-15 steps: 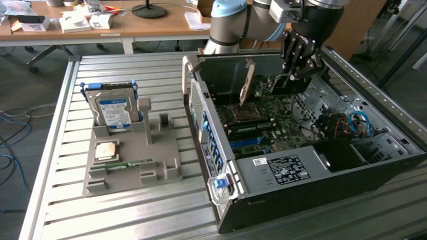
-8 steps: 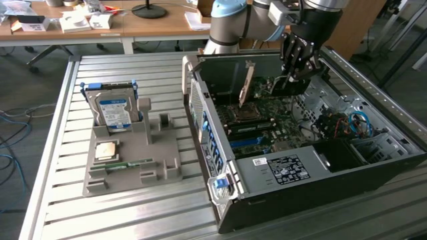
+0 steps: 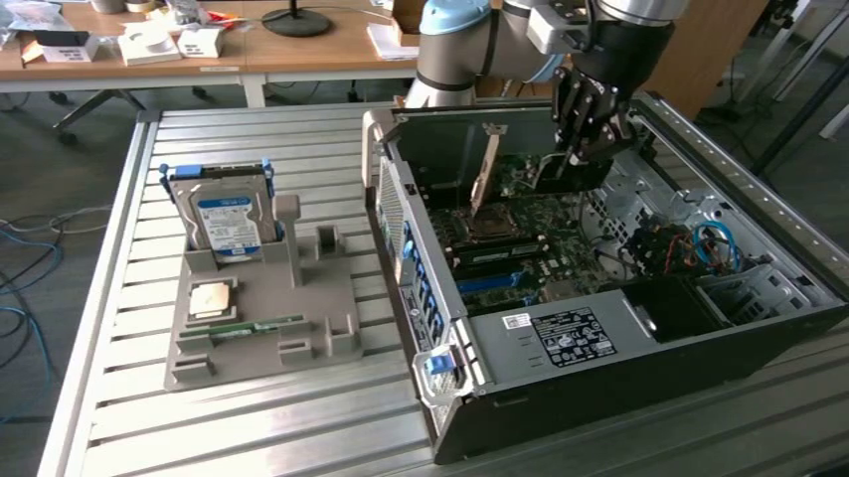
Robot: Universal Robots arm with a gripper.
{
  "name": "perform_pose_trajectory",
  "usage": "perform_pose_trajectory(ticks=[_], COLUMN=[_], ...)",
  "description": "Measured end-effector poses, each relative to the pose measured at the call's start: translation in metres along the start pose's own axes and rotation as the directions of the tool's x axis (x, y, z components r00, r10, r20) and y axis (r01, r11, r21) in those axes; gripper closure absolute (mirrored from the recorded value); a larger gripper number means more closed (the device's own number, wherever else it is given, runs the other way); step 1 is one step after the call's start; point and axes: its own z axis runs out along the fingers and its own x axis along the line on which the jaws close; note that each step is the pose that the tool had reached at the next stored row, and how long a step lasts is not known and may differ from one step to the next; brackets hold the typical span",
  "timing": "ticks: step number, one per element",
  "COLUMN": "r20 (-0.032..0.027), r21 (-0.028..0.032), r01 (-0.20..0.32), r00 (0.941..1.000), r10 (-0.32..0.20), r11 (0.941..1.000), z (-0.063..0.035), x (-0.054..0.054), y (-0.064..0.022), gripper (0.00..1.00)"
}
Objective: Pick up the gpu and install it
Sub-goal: 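Insert the gpu into the slot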
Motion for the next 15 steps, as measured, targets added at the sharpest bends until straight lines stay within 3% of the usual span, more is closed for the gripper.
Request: perform_pose_trajectory(ticks=[2,4,5,15], r20=[0.0010,0.0107,0.0129,0.0138], r21=[0.0003,0.0017,0.0018,0.0019], r01=[0.000,0.000,0.000,0.000], r00=[1.0000,0.9999,0.9999,0.9999], r10=[0.000,0.000,0.000,0.000], r11=[1.0000,1.0000,1.0000,1.0000], z=[0.0003,0.0002,0.0001,0.0000], x=[0.000,0.003,0.005,0.010], y=[0.0001,0.0003,0.0004,0.0003], gripper=[0.74,0.74,0.74,0.74])
